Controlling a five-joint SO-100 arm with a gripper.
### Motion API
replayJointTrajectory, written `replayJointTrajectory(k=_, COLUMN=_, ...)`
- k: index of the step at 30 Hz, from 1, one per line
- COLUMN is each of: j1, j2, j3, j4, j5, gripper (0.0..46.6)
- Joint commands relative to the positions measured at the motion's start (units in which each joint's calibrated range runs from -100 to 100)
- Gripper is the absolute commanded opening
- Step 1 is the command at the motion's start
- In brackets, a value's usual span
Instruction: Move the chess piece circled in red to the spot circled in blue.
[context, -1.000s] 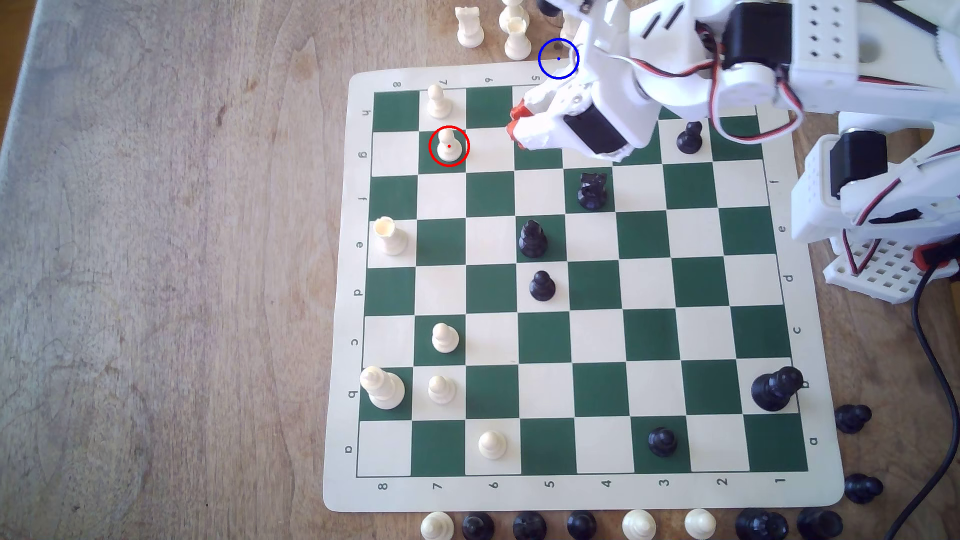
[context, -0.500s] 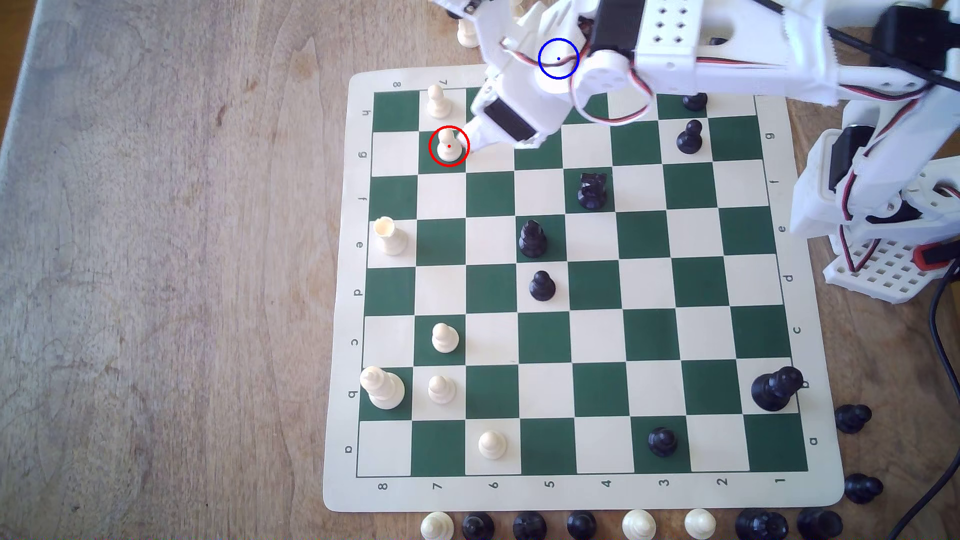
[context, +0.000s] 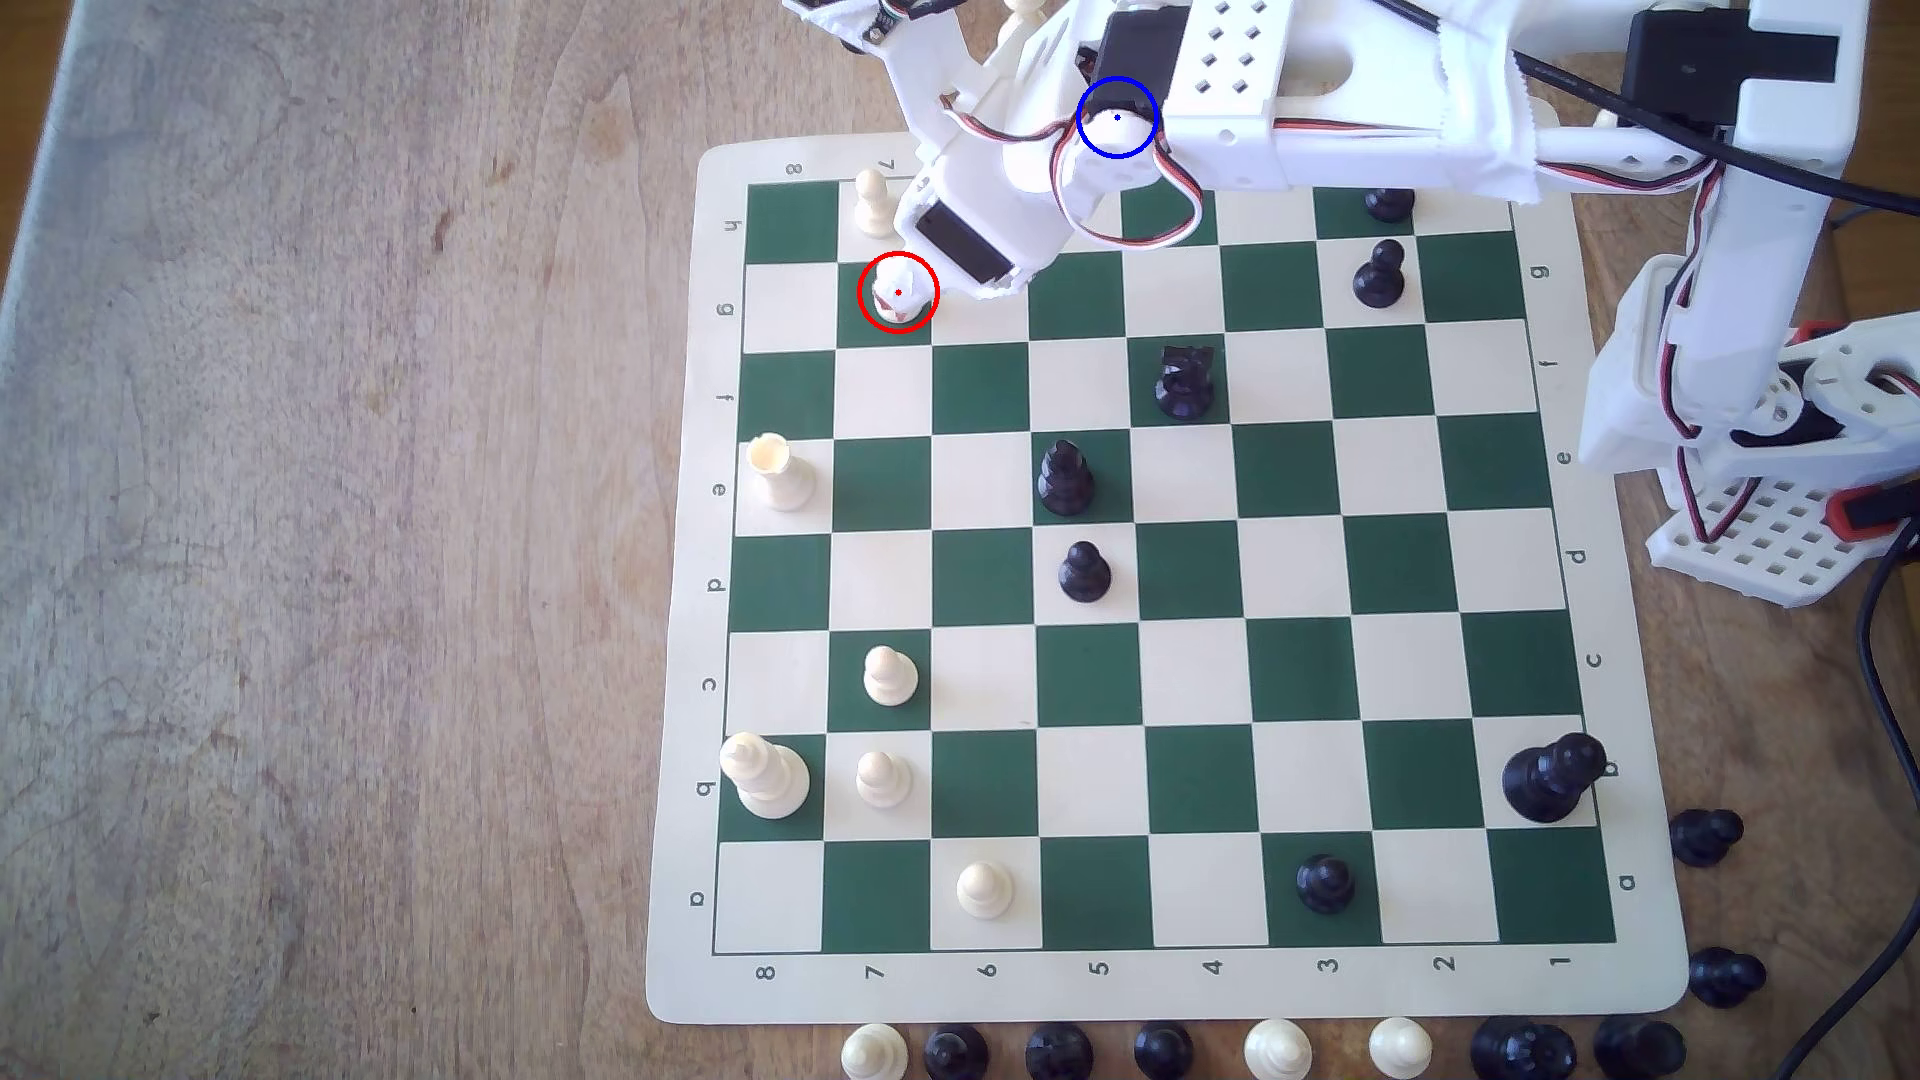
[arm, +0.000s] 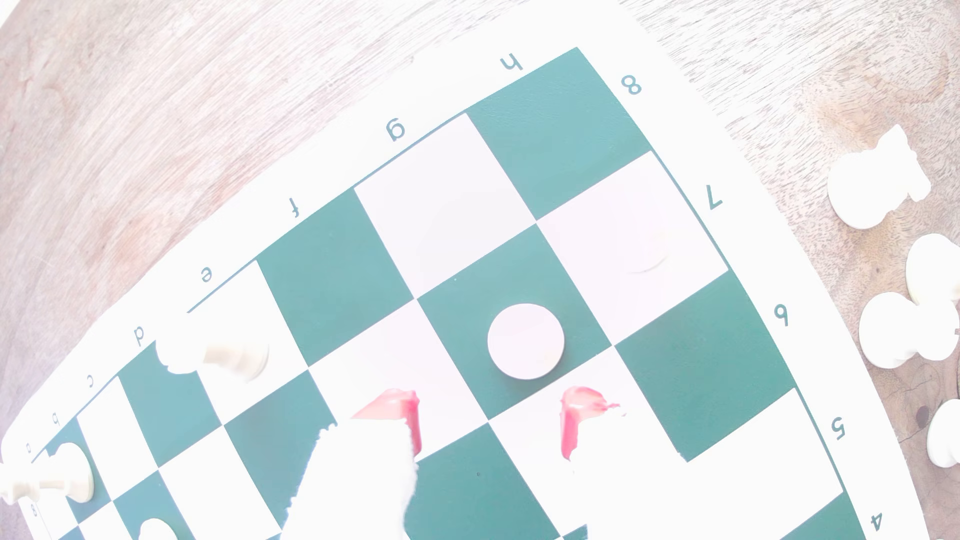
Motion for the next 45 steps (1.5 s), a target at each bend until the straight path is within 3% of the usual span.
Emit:
replayJointTrajectory(k=1, j1=-0.34, j2=0.47, j3=-5.9, j4=-0.79, j5=-0.24, gripper=14.1)
replayJointTrajectory(k=33, j1=-0.1, j2=8.62, j3=-10.89, j4=-4.64, j5=0.2, gripper=12.3)
replayJointTrajectory(k=45, j1=-0.1, j2=8.54, j3=-11.25, j4=-4.88, j5=0.2, gripper=5.1)
